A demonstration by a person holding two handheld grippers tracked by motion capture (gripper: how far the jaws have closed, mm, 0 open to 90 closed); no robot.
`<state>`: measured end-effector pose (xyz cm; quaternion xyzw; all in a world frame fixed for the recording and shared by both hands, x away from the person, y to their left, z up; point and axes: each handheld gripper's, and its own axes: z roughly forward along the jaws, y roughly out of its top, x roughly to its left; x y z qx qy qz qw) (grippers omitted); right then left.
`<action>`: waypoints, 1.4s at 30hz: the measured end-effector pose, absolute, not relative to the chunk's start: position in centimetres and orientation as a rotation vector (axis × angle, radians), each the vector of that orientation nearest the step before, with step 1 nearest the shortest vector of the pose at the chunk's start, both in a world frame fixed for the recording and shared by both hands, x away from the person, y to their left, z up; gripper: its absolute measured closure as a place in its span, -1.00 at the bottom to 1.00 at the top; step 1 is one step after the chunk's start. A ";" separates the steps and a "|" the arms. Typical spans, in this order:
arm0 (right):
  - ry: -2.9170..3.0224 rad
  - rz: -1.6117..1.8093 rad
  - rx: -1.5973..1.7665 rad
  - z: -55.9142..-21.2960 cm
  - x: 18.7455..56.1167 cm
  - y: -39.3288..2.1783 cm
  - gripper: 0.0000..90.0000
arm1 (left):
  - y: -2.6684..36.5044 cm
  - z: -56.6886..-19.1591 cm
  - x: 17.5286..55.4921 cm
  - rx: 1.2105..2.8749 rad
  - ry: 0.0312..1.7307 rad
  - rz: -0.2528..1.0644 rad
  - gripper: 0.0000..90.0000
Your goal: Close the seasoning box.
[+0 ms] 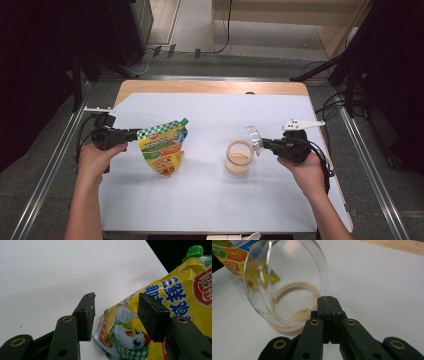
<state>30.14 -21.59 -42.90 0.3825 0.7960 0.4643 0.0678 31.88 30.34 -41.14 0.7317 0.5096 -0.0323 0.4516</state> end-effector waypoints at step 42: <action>2.297 1.437 1.147 -44.1 30.8 -23.4 -0.07 | 30.2 -41.5 31.9 1.816 1.262 -0.056 0.08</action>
